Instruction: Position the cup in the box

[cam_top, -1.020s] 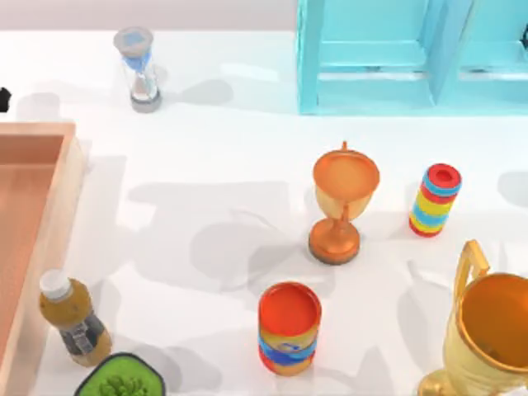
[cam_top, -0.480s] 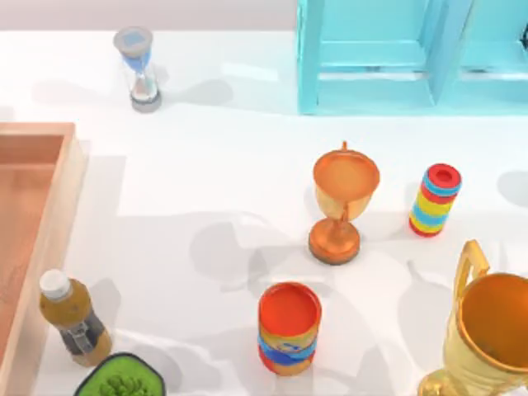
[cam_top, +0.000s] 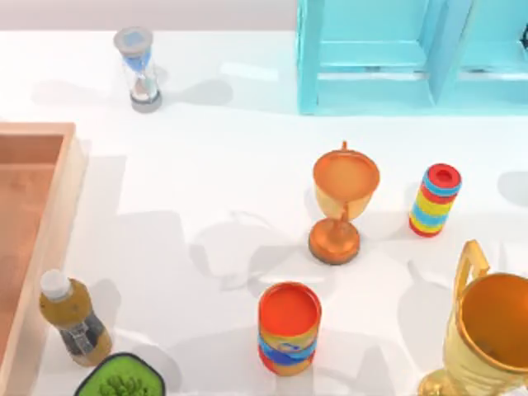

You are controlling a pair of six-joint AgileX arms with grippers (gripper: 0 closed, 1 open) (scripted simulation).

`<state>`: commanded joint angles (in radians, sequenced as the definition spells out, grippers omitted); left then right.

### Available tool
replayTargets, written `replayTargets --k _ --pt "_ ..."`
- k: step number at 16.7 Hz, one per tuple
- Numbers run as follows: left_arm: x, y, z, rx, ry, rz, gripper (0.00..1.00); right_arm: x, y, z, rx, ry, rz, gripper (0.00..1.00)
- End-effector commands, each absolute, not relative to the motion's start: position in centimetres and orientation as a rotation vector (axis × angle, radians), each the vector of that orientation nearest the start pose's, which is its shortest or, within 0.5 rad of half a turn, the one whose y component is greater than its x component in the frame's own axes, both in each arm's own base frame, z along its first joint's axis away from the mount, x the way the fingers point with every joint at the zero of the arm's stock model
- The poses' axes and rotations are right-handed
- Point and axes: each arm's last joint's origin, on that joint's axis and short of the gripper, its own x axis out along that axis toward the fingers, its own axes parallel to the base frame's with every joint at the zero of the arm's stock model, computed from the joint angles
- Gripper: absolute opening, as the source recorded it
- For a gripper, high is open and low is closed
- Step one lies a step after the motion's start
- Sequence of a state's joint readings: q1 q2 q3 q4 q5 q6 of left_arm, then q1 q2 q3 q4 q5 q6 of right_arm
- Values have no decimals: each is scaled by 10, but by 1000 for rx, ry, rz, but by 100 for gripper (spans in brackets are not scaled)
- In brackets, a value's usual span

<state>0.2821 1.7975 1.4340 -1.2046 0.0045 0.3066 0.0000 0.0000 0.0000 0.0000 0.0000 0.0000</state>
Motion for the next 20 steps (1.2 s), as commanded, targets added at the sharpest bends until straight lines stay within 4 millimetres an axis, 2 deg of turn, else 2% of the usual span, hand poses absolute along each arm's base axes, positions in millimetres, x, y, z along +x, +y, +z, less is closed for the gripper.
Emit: replayTargets --k 2,6,19,20 --pt "321 96 217 13 1568 -19 0 106 -1 160 0 0 0 100" --pt "321 96 216 13 1568 -19 0 106 -1 160 0 0 0 100" --pt "321 96 216 13 1568 -19 98 106 -1 160 0 0 0 100" --pt "321 96 216 13 1568 -19 100 106 -1 160 0 0 0 100"
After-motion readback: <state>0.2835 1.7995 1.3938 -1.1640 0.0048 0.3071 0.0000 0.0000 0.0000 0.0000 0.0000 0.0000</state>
